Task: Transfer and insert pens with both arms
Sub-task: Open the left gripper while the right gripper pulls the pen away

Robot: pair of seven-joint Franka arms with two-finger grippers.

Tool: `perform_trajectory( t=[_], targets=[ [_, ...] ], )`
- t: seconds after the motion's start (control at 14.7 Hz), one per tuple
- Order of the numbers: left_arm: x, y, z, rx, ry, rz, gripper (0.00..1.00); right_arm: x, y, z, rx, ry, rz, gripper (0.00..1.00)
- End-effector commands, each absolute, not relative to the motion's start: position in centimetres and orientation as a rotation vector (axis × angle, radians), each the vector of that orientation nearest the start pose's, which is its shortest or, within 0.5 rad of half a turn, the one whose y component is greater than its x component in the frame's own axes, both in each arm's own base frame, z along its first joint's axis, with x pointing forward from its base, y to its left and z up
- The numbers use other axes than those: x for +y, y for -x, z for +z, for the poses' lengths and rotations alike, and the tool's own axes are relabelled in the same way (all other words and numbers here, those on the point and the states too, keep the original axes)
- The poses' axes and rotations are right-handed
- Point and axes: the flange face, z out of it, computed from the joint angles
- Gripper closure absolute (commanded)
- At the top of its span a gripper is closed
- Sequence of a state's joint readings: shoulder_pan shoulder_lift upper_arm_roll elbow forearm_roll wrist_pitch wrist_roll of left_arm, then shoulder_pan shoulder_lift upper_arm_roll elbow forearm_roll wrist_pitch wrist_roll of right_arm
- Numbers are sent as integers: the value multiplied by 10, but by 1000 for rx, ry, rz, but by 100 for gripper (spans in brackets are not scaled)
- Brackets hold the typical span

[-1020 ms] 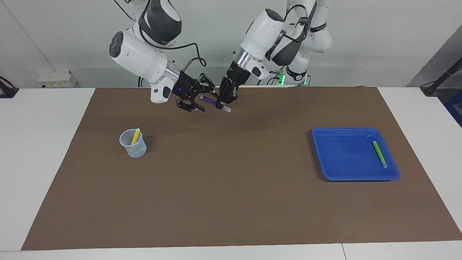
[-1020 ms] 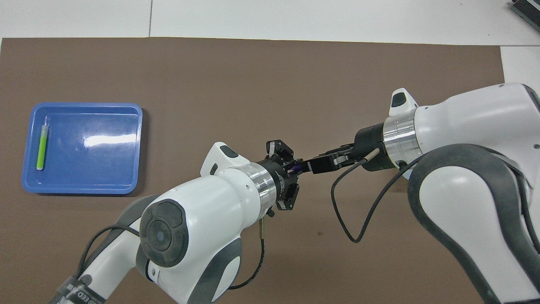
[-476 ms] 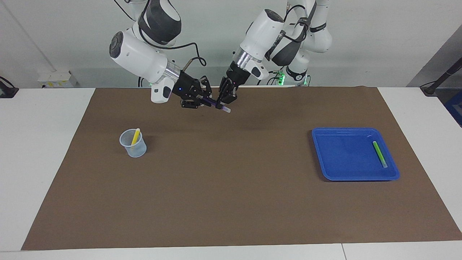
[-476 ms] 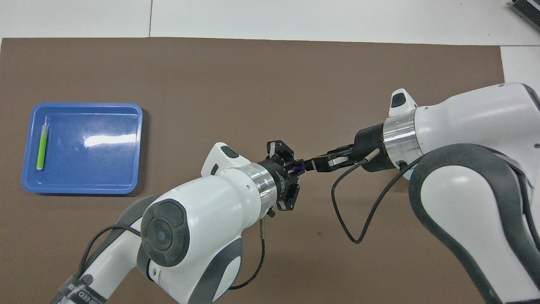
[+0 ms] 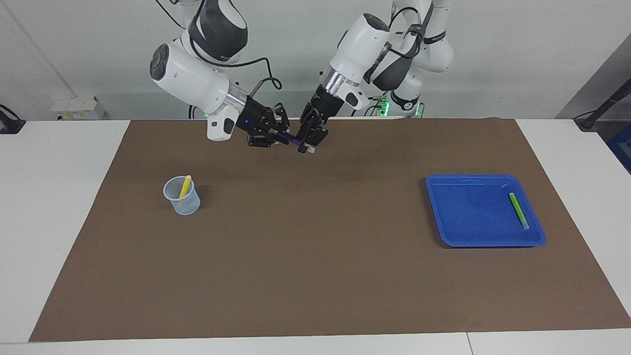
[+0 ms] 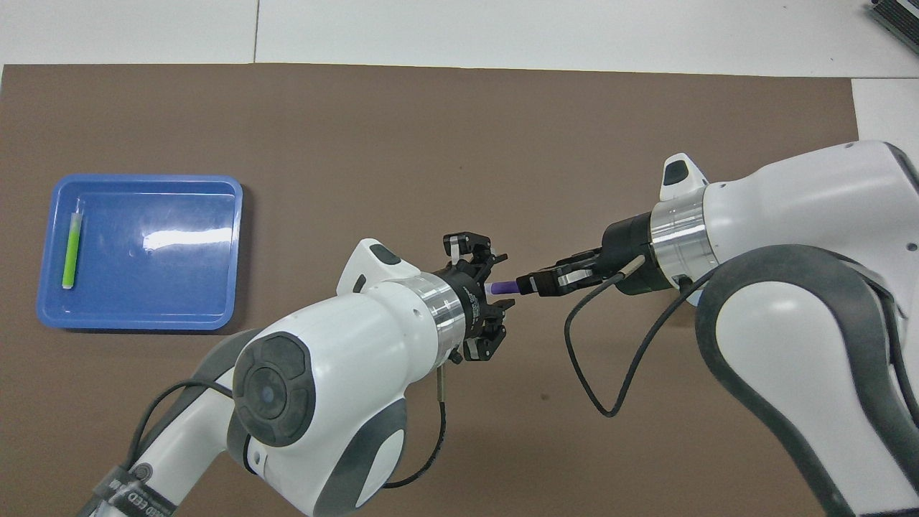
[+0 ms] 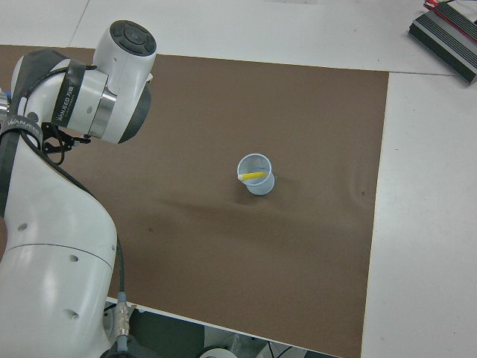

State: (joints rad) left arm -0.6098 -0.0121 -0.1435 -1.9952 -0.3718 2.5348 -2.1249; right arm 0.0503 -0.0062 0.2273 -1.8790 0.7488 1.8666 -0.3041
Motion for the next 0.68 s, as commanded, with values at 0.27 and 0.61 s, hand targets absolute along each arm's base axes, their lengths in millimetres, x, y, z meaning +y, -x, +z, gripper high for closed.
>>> perform_trajectory(
  t=[0.27,0.61],
  targets=[
    [-295,-477,534,1638,-2209,-225,0,186,-531,521,-458,2541,20,100],
    [-164,-503,528,1247,-2626,-212,0,153,-538,517,-521,2716,19,100]
  ],
)
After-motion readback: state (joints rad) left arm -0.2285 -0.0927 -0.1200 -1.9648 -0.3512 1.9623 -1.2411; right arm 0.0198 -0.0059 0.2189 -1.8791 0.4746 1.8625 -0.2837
